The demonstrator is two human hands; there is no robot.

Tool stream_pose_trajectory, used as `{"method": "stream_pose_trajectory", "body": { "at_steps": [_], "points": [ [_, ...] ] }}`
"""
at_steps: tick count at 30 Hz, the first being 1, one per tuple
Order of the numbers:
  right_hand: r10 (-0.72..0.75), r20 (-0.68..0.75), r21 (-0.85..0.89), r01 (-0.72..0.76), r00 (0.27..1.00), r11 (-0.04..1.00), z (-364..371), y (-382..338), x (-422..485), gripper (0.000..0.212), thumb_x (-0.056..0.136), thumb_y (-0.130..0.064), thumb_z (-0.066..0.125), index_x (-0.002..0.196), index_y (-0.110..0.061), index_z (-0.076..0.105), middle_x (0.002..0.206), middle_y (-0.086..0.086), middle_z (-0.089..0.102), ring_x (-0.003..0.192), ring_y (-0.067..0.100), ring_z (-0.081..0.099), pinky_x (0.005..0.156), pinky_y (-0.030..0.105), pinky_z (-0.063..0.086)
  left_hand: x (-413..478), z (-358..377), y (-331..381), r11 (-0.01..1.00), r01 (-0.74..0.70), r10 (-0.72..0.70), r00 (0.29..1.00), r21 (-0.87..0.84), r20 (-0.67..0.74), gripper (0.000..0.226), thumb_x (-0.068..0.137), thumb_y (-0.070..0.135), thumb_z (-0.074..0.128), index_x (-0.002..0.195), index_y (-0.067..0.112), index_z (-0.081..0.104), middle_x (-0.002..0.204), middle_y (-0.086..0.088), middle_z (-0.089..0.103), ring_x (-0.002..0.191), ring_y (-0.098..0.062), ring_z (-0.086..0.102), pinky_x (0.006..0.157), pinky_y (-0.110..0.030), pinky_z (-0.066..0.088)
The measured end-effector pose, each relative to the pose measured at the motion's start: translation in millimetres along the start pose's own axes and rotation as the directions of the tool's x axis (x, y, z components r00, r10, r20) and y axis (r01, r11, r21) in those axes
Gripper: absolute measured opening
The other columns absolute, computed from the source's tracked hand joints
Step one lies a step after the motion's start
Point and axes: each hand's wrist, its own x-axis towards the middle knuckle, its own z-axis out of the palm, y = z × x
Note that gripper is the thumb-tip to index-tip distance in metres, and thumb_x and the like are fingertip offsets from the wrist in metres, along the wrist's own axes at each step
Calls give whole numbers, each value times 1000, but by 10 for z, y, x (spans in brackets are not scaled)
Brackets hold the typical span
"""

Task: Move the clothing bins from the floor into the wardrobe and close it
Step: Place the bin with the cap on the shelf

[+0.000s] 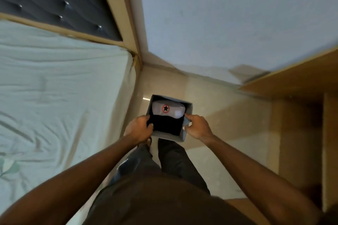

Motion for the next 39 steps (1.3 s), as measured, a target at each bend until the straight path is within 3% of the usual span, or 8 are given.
{"method": "stream_pose_trajectory", "body": {
  "at_steps": [6, 11, 15, 19, 25, 31, 34, 39],
  "points": [
    [13, -184, 118, 9, 983, 993, -213, -164, -670, 51, 68, -32, 48, 115, -20, 68, 105, 8, 73, 98, 30, 65, 75, 32, 52, -225, -329, 292, 962, -241, 239, 971, 127, 31, 30, 90, 29, 53, 114, 16, 64, 108, -3, 63, 92, -19, 62, 77, -33, 54],
    [73, -326, 194, -9, 943, 981, -316, 34, -909, 52, 69, -12, 56, 119, -22, 66, 103, 11, 73, 93, 29, 67, 80, 41, 57, -112, -492, 693, 891, -388, 388, 920, 235, 47, 31, 90, 21, 54, 117, 14, 66, 107, -11, 70, 95, -27, 66, 79, -38, 55],
    [157, -415, 263, -48, 896, 964, -509, 403, -1064, 63, 70, -10, 56, 131, -28, 58, 104, 5, 73, 92, 24, 67, 80, 39, 58, -11, -416, 1306, 820, -478, 490, 871, 315, 48, 27, 87, 15, 53, 104, 17, 73, 93, -9, 74, 82, -27, 69, 67, -31, 51],
    [189, -477, 299, -44, 858, 953, -739, 800, -1120, 67, 70, -26, 57, 136, -33, 51, 91, -1, 74, 80, 13, 68, 69, 37, 59, 115, -213, 1861, 780, -498, 502, 859, 378, 96, 25, 82, 15, 51, 96, 18, 72, 88, -7, 74, 78, -29, 68, 67, -38, 57],
    [281, -555, 371, -69, 783, 926, -1329, 1712, -1394, 74, 64, -27, 56, 137, -36, 48, 89, 2, 74, 78, 15, 69, 66, 37, 58, 285, 393, 2938, 750, -573, 556, 817, 331, 156, 28, 87, 15, 49, 96, 22, 74, 88, -3, 75, 77, -25, 69, 70, -40, 60],
    [380, -602, 449, -96, 702, 888, -1801, 2724, -1789, 64, 77, -15, 64, 139, -23, 49, 119, 3, 69, 97, 17, 66, 79, 29, 55, 233, 1097, 4029, 720, -656, 642, 753, 225, 141, 37, 90, 7, 48, 106, 25, 76, 95, -3, 77, 84, -25, 70, 76, -33, 57],
    [435, -625, 477, -123, 648, 870, -1980, 3102, -1945, 58, 82, -13, 62, 139, -22, 49, 98, 2, 70, 76, 12, 60, 67, 25, 46, 223, 1394, 4491, 693, -682, 660, 731, 235, 173, 37, 92, 7, 47, 110, 23, 75, 103, -3, 75, 93, -26, 69, 81, -32, 54],
    [511, -652, 497, -193, 561, 846, -2418, 3709, -2118, 54, 87, -11, 60, 139, -20, 48, 55, -10, 43, 49, 5, 40, 48, 20, 31, 374, 1799, 5360, 626, -747, 698, 664, 222, 266, 37, 89, 9, 48, 107, 26, 75, 99, -4, 76, 86, -26, 69, 75, -35, 58]
  ]
}}
